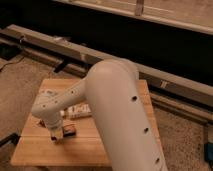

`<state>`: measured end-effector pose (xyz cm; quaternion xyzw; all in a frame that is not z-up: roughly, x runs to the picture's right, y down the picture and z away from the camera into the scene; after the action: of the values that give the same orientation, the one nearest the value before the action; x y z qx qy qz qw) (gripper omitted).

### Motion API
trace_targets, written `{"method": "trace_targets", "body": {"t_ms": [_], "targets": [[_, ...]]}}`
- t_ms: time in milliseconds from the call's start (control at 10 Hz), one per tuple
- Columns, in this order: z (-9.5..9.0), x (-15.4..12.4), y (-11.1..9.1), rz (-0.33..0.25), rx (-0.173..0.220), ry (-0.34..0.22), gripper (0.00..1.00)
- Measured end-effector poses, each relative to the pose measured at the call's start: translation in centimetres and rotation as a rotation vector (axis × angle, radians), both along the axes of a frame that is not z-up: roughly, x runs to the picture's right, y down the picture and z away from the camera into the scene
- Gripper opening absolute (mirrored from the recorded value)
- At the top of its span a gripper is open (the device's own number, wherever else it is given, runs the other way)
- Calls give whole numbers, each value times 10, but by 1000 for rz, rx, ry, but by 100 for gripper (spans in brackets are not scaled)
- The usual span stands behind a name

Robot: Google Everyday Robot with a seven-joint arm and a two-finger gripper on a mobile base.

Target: Place the eraser on the white sponge

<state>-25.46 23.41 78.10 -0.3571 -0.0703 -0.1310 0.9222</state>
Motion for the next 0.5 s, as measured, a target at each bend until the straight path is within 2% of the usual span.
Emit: {"method": "trace_targets", "body": {"t_ms": [400, 500], "targets": [[-27, -12, -40, 7, 51, -44, 0], [-37, -23, -58, -2, 71, -62, 0]]}}
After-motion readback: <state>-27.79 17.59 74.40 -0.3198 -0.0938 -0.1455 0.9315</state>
